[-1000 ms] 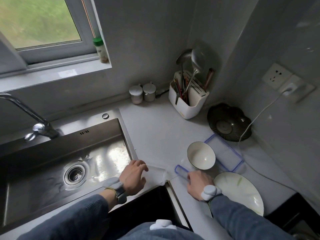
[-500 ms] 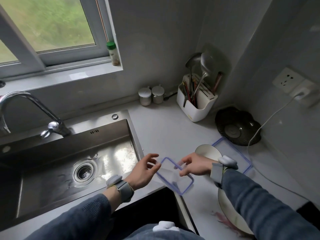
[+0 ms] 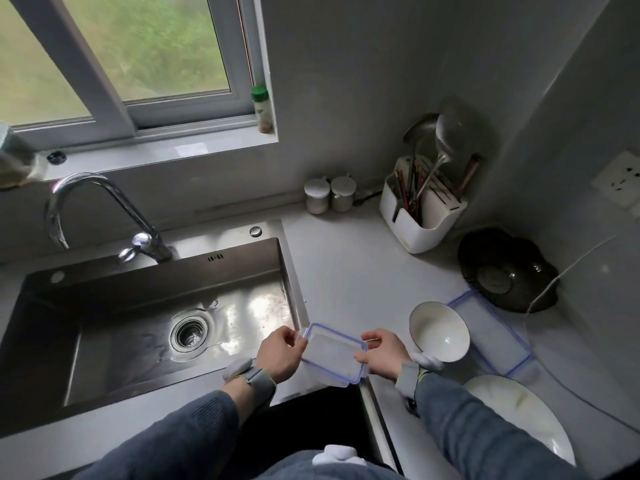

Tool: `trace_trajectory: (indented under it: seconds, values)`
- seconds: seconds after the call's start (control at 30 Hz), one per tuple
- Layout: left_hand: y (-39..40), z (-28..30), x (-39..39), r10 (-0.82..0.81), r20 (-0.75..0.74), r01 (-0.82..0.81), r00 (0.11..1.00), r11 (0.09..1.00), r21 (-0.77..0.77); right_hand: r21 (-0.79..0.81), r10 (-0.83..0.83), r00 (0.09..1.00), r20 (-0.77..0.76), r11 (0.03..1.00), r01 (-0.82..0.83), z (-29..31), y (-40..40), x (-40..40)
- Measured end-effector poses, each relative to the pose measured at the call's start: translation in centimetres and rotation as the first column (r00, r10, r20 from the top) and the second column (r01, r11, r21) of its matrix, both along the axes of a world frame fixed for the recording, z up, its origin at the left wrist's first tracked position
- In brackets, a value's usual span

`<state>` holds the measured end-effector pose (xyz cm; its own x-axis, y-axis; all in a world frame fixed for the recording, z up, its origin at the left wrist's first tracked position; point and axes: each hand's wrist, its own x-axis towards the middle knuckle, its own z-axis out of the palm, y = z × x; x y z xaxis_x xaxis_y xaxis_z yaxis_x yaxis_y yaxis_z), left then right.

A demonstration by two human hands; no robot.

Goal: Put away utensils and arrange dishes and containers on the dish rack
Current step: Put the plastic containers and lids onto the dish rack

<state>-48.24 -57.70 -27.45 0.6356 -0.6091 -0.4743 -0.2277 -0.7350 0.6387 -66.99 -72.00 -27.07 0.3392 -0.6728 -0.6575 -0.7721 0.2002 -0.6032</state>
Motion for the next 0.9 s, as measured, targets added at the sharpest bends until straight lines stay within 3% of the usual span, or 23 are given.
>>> trace_trajectory:
  seconds: [0.1,0.37,0.77,0.9]
  values:
    - [-0.1,-0.6,0.1,-0.063,0.062,0.058,0.996,0.995,0.079,-0.092,0.012,0.998,-0.060,0.996,-0.017,0.0,0.2,0.3]
    - [-1.4,-1.3,-0.1,-0.065,0.024,0.061,0.998,0.990,0.129,-0.201,-0.030,0.998,-0.056,0.979,0.018,-1.1,0.1,0.7]
    - [-0.7,-2.7,-0.3,-0.049,-0.017,0.052,0.999,0.978,0.203,-0.217,-0.113,0.993,0.034,0.969,0.118,-1.2,0.0,-0.5]
    - [-0.6,-2.3,-0.5,-0.032,0.043,0.024,0.999,0.985,0.174,-0.227,-0.082,0.994,0.068,0.969,0.096,-1.7,0.2,-0.7]
